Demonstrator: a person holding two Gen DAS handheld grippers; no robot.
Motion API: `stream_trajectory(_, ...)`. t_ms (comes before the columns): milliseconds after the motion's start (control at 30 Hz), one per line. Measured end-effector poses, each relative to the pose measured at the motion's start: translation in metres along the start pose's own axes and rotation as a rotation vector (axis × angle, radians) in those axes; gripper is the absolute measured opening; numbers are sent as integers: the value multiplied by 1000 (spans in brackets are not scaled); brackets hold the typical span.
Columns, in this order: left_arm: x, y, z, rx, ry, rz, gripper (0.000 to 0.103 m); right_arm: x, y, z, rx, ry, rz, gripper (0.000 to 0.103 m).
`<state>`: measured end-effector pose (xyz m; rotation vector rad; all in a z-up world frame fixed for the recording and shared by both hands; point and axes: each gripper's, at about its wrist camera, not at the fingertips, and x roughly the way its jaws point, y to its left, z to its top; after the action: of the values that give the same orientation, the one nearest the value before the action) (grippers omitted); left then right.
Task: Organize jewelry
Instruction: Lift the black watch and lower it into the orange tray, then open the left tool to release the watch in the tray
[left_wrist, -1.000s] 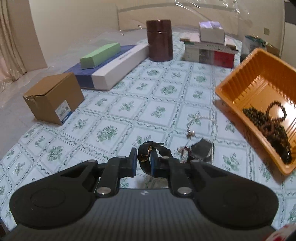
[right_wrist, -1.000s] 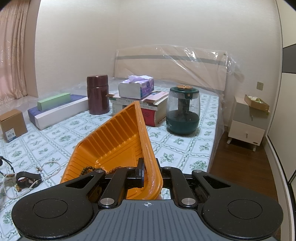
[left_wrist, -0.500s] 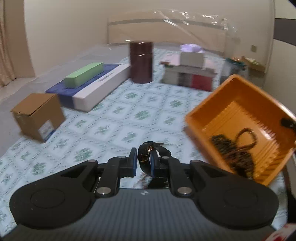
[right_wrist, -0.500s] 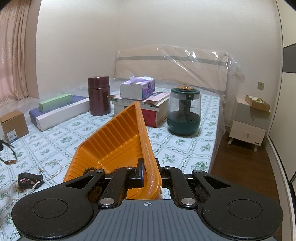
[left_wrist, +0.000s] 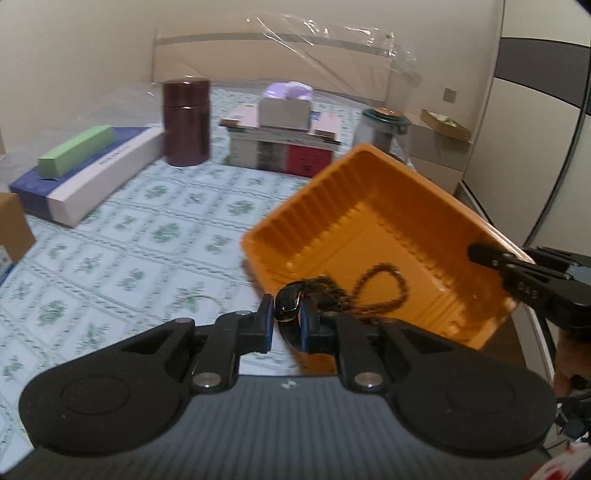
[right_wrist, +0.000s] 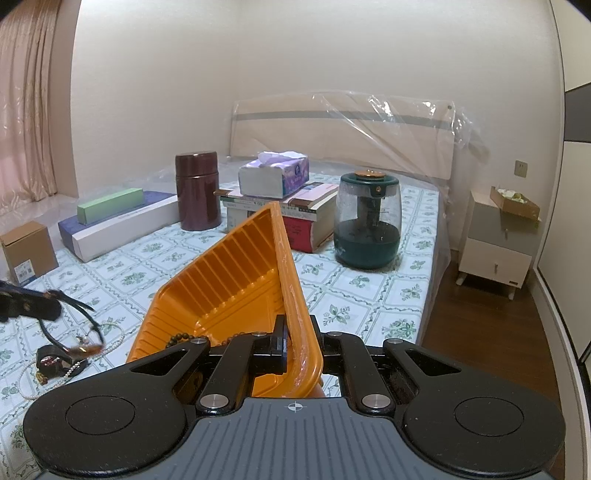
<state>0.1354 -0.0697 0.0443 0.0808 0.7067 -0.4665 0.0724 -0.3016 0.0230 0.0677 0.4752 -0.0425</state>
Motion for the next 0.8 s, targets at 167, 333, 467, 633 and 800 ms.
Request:
stream_trajectory(167, 9, -15, 1, 10, 11, -35, 12, 0, 1, 0, 1, 0, 1, 9)
stream_trajectory(333, 12, -22, 2, 19, 15, -47, 12, 0, 1, 0, 1, 0, 1, 9)
stream_trajectory(467, 14, -22, 4, 9, 15, -64, 12, 0, 1, 0, 0, 0, 0, 9)
stream_trajectory(633, 16, -26, 8, 0, 12, -101, 12, 0, 1, -1, 1, 1, 0, 9)
stream_trajectory(800, 21, -37, 9, 15, 22, -143, 12, 0, 1, -1, 2, 1, 1, 9)
